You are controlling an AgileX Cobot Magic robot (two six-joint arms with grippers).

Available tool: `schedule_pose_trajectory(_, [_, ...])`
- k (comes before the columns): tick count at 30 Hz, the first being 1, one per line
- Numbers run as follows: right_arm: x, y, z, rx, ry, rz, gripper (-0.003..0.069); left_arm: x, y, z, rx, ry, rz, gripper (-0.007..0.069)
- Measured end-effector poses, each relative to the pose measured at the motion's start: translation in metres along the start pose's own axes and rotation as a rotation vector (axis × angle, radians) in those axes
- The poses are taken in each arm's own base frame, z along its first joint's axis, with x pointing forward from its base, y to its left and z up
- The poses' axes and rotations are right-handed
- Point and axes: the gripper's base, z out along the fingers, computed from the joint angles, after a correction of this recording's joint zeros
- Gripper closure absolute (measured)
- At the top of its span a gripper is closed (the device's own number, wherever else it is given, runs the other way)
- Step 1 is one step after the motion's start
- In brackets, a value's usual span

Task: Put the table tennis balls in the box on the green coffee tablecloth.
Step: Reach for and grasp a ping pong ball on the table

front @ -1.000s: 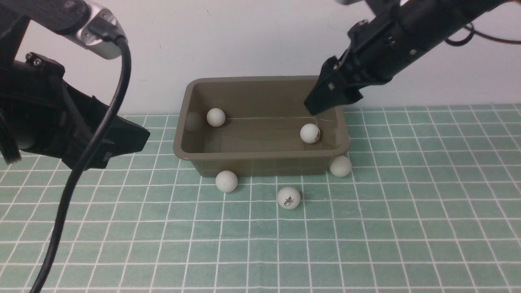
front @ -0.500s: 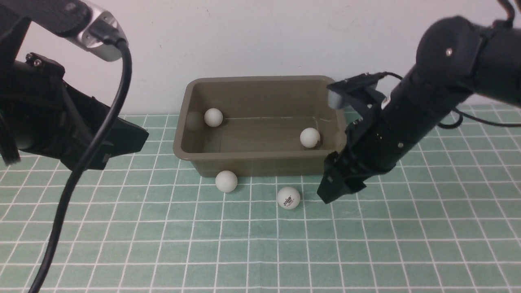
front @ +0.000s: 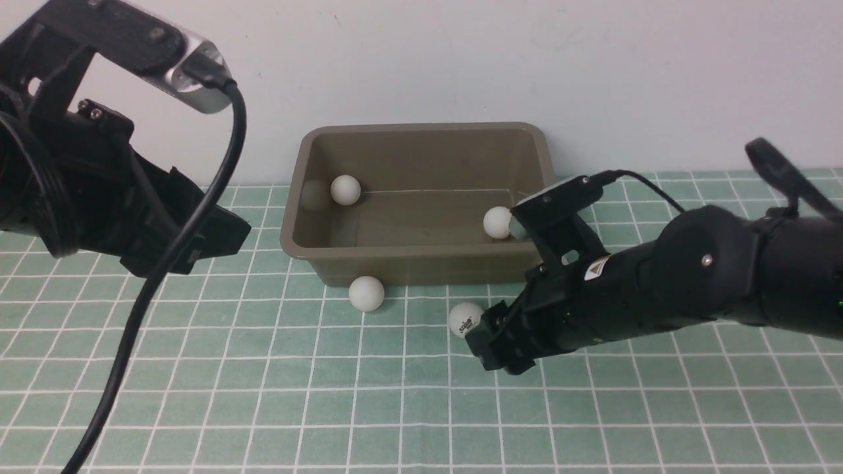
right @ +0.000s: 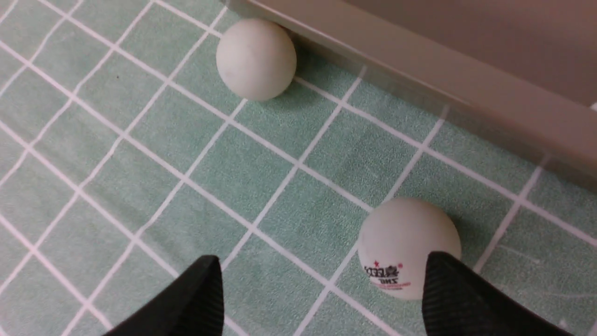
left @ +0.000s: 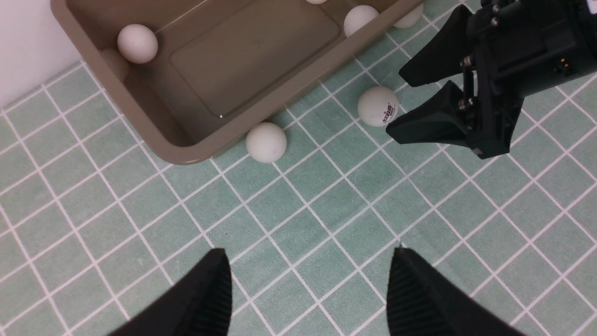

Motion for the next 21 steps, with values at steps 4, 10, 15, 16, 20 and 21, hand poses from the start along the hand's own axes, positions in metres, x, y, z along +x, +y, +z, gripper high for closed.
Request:
schedule_pose_trajectory(4, [0.005,-0.003,0.011,0.014,0.014,0.001,0.0144,0.000,0.000,0.000,0.000,0.000,0.000,0.0219])
schedule_pose_trajectory(10, [0.010,-0.008,0.023,0.045,0.008,0.006,0.0144,0.000,0.000,0.000,0.000,0.000,0.000,0.0219])
schedule_pose_trajectory(15, [0.012,-0.011,0.029,0.060,0.005,0.007,0.0144,0.000,0.000,0.000,0.000,0.000,0.000,0.0219])
schedule_pose_trajectory(16, [0.013,-0.011,0.030,0.060,0.008,0.008,0.0144,0.000,0.000,0.000,0.000,0.000,0.000,0.0219])
schedule_pose_trajectory(20, [0.014,-0.012,0.035,0.061,0.015,0.012,0.0144,0.000,0.000,0.000,0.000,-0.001,0.000,0.0219])
schedule_pose_trajectory(21, [0.014,-0.012,0.036,0.061,0.019,0.012,0.0144,0.000,0.000,0.000,-0.001,-0.002,0.000,0.0219])
